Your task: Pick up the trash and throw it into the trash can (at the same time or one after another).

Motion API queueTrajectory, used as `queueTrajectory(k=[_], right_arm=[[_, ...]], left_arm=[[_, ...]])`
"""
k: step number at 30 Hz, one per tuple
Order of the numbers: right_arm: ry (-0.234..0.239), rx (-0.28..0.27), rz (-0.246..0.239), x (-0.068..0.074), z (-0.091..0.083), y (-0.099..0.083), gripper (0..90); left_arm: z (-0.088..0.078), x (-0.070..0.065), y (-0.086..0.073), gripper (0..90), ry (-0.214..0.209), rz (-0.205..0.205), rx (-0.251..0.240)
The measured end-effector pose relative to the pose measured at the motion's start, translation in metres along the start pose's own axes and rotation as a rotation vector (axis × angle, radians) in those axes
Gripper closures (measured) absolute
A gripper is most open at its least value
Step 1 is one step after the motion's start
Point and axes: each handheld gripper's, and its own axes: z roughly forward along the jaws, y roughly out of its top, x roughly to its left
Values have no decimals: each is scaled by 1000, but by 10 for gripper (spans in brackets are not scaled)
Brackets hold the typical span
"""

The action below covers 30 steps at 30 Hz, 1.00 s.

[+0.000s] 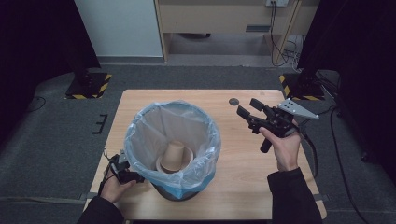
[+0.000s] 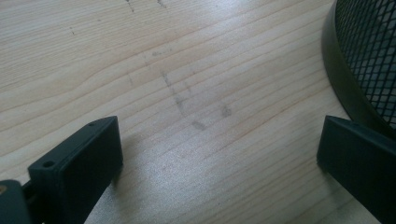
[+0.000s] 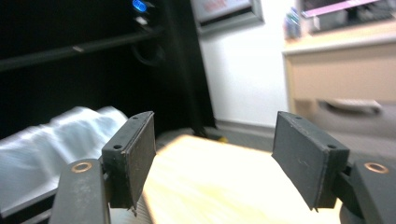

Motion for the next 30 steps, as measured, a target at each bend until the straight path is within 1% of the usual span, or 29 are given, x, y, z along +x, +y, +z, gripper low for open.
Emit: queueTrajectory(k=[2,6,9,10,14,16,17,20,23,26,30], right_arm=[[-40,49,-5,-10,4,-9,283],[-92,140,-3,-28,13,-31,278],[-138,228,-9,-43,19,-53,275],[-147,250,-10,-47,20,-58,274],[-196,358,1,-66,25,-90,274],[-214,406,-4,-75,26,-104,272],[-223,433,4,-78,26,-110,270],[-246,488,5,-88,24,-125,264],[-269,534,9,-96,22,-136,249],[-279,571,4,-101,20,-143,228],[-290,602,-9,-107,19,-148,201]], left_arm=[[0,0,0,0,0,0,0],[0,0,0,0,0,0,0],[0,0,0,0,0,0,0],[0,0,0,0,0,0,0],[0,0,0,0,0,0,0],[0,0,0,0,0,0,0],[0,0,0,0,0,0,0],[0,0,0,0,0,0,-1],[0,0,0,0,0,0,-1],[0,0,0,0,-1,1,0],[0,0,0,0,-1,0,-1]])
